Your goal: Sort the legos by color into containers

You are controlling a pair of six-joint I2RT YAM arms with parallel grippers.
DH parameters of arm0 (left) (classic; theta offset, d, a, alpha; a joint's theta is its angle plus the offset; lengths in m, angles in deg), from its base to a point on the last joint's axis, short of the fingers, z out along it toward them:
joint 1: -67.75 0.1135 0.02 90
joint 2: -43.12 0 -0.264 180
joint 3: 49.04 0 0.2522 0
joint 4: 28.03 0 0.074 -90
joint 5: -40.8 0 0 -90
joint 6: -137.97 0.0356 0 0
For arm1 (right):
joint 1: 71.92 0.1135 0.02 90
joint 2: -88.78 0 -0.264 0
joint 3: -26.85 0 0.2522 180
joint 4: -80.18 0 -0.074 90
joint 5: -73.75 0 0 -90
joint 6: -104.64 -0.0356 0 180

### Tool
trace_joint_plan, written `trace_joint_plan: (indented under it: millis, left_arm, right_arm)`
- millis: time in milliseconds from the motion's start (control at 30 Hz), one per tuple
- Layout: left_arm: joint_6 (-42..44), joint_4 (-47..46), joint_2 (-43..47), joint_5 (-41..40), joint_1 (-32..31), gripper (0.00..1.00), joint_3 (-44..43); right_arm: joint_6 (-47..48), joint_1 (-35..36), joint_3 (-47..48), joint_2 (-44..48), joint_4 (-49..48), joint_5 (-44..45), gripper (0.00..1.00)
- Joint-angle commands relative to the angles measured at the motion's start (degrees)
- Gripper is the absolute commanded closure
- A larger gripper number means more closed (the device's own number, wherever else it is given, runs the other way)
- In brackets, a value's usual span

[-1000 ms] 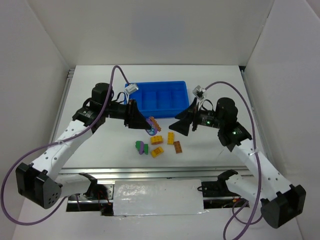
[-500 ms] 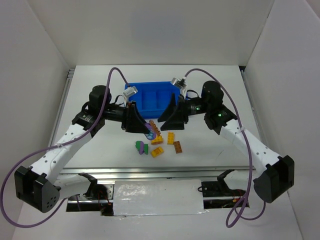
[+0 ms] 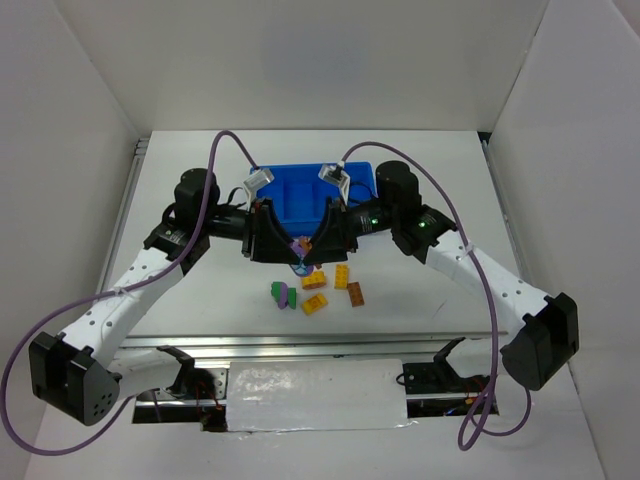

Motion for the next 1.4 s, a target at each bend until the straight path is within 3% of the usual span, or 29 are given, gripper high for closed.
trace_joint_plan:
  millis: [0,33,200,267,300,400,567,700,767,867,900,1133,1367]
  left_arm:
    - [1.8,-1.7,0.4,1.9,0.0,1.00,-0.2]
    - [2.2,-1.2,0.2,1.9,0.0,1.00,-0.3]
    - [4.4,2.7,-0.2,1.7,0.0,1.00,-0.4]
    - [4.7,3.0,0.1,2.0,0.0,1.00,-0.5]
    - [5.2,3.5,0.3,1.9,0.0,1.00,-0.6]
    - [5.8,4.2,0.6,1.7,0.0,1.00,-0.8]
    - [5.9,4.2,-0.3,1.9,0.0,1.00,-1.0]
    - [5.4,3.7,-0.5,1.7,0.0,1.00,-1.0]
    - [5.1,3.4,-0.3,1.6,0.0,1.00,-1.1]
    - [5.4,3.6,-0.4,1.5,0.0,1.00,-1.2]
    - [5.7,4.1,-0.4,1.7,0.0,1.00,-1.3]
    - [6.8,5.3,0.6,1.7,0.0,1.00,-0.9]
    - [8.2,7.4,0.6,0.4,-0.1,1.00,-1.1]
  right_arm:
    - [-0.1,0.1,-0.6,0.2,-1.9,-1.9,0.47]
    - [0.3,0.1,-0.4,0.2,-1.0,-1.5,0.57]
    - [2.6,0.0,0.6,0.0,1.6,-0.4,0.67]
    - [3.0,-0.3,0.5,-0.2,2.1,-0.5,0.60]
    - [2.7,-0.5,0.1,-0.3,1.3,-0.8,0.51]
    - [1.8,-0.7,-0.5,-0.5,-0.1,-2.1,0.44]
    - [1.6,-0.7,-0.1,-0.3,-0.2,-2.9,0.42]
    - [2.4,-0.8,0.6,-0.5,1.2,-2.8,0.55]
    - [2.3,-0.8,0.6,-0.7,0.9,-2.7,0.56]
    - [2.6,-0.7,0.4,-0.7,1.0,-2.2,0.79]
    - [2.9,-0.8,0.6,-0.7,2.0,-1.5,0.91]
    - [7.9,-4.9,1.0,-1.7,6.5,-7.6,0.92]
    - [7.8,-9.1,-0.3,-1.2,6.3,-8.3,0.93]
